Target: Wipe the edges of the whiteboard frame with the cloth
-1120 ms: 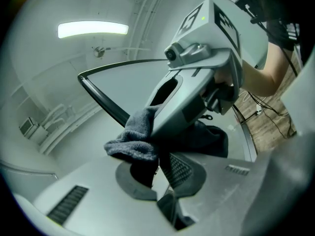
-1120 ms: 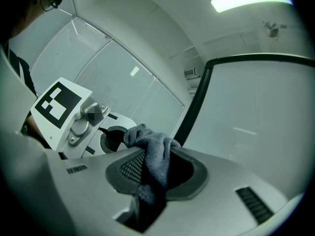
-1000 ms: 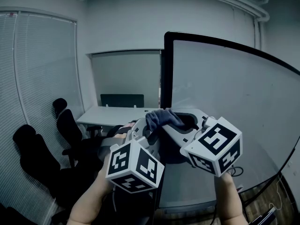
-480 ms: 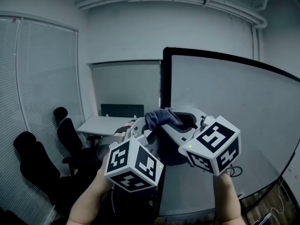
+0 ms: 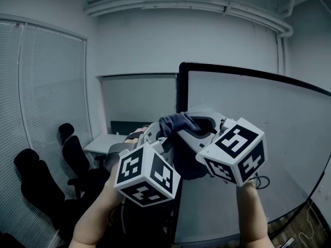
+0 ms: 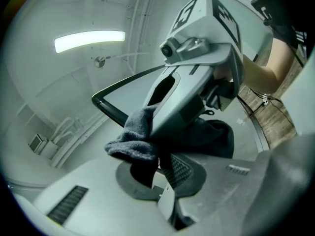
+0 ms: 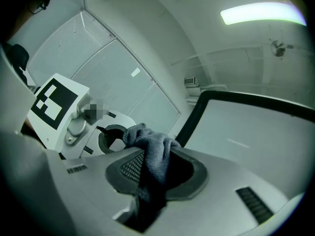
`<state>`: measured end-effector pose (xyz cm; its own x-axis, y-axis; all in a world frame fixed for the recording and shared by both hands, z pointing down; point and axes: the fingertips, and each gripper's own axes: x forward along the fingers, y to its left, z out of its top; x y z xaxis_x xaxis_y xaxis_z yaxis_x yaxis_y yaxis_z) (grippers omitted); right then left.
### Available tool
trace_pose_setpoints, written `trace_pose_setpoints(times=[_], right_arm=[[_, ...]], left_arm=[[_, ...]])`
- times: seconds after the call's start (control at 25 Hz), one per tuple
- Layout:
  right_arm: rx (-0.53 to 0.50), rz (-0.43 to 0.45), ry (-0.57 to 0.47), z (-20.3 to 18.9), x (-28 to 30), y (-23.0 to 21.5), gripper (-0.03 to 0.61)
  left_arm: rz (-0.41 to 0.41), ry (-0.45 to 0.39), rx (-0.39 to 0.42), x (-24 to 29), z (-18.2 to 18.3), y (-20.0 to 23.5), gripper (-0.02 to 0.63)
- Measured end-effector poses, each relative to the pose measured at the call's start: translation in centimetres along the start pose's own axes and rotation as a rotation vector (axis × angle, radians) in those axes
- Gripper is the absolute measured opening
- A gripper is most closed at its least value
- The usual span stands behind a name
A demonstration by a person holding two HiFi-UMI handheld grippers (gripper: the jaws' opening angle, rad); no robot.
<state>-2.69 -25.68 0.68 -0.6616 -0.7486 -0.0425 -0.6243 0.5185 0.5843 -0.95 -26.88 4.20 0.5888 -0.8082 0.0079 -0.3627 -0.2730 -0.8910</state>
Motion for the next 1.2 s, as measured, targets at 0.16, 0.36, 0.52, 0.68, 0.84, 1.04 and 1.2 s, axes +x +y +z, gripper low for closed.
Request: trace_pose_setpoints(times=[0.16, 0.36, 0.52, 0.68, 0.84, 1.04, 1.2], right_arm=[[-0.025, -0.005, 0.004, 1.2, -0.1, -0.9, 0.095], [-0.071, -0.021, 0.016, 2.5, 0.0, -1.6, 0.095], [-0.105, -0.027, 0.018, 3.6, 0.1, -2.5, 0.095], [-0.146, -0.042, 0.022, 4.8, 0.1, -3.2, 0.095], [-0.162, -0.054, 0.015, 5.5, 0.0, -3.8, 0.095], [-0.177, -0.068, -0.002, 7.0, 0.1, -5.0, 0.095], [-0.189, -0.084, -0.019, 7.8, -0.1, -5.8, 0.095]], left_arm=[[0.013, 0.008, 0.019, 0.0, 0.8, 1.3, 0.015], [0.041, 0.014, 0.048, 0.0, 1.3, 2.7, 0.015], [0.067, 0.023, 0.075, 0.2, 1.9, 4.1, 0.015], [0.089, 0.025, 0.096, 0.2, 2.5, 5.3, 0.015], [0.106, 0.022, 0.117, 0.3, 3.0, 6.2, 0.015], [0.129, 0.02, 0.132, 0.5, 3.7, 8.0, 0.015], [0.154, 0.018, 0.152, 0.7, 4.4, 9.0, 0.015]])
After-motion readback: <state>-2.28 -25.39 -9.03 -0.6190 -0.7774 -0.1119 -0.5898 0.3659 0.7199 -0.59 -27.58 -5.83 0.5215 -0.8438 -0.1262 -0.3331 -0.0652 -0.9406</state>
